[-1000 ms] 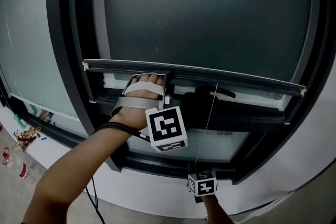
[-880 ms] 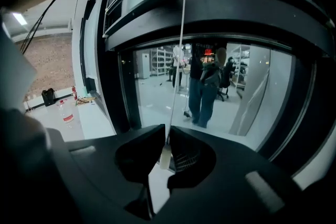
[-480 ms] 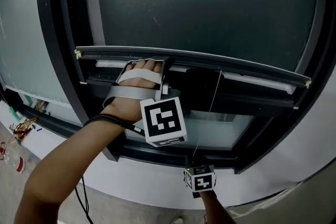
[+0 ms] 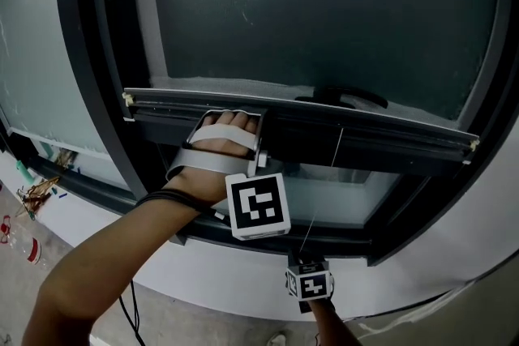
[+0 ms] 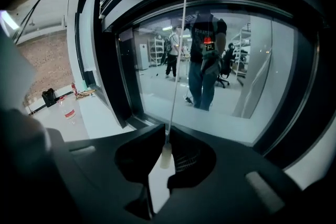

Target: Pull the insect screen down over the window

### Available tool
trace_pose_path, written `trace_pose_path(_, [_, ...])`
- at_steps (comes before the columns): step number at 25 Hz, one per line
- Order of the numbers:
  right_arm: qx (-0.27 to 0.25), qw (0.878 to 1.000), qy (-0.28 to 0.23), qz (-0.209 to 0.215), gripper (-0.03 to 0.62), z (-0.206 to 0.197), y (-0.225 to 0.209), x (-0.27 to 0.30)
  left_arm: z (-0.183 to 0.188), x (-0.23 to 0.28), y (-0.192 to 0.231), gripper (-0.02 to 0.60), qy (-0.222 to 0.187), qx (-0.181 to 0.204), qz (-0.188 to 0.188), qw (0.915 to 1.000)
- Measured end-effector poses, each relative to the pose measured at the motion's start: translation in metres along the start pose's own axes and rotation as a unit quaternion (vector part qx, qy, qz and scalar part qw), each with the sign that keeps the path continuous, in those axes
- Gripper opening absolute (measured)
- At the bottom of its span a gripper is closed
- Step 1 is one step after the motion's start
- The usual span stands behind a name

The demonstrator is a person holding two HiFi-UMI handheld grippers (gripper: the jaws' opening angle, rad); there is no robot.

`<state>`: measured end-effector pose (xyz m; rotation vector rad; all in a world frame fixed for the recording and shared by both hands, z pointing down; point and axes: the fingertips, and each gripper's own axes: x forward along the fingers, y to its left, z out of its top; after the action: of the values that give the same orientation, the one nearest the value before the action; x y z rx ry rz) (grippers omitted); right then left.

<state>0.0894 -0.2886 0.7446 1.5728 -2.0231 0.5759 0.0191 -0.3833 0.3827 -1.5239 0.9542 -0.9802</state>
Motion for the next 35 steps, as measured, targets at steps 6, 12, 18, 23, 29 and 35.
trace_pose_path(6, [0.008,1.000,0.021,0.010,0.029,-0.018,0.005,0.018,-0.007,0.005,-0.009,0.077,0.000,-0.012,-0.007,0.9999])
trace_pose_path(12, [-0.051,0.934,0.345,0.073,0.006,-0.278,0.060,0.003,-0.011,0.008,-0.009,0.130,0.007,0.005,-0.065,0.9978])
trace_pose_path(18, [0.060,0.983,0.149,0.083,0.006,-0.214,0.069,0.028,-0.006,0.011,-0.006,0.130,-0.021,-0.010,-0.059,0.9980])
trace_pose_path(23, [0.016,1.000,-0.012,0.011,0.032,-0.069,0.002,-0.014,-0.010,0.006,-0.005,0.138,-0.007,0.005,-0.078,0.9969])
trace_pose_path(29, [-0.202,0.948,-0.200,-0.143,0.142,0.153,-0.099,-0.164,-0.014,0.007,0.004,0.141,0.011,0.042,-0.070,0.9966])
trace_pose_path(35, [-0.407,0.859,-0.164,-0.263,0.192,0.261,-0.165,-0.262,-0.006,0.003,0.013,0.141,0.009,0.032,-0.076,0.9966])
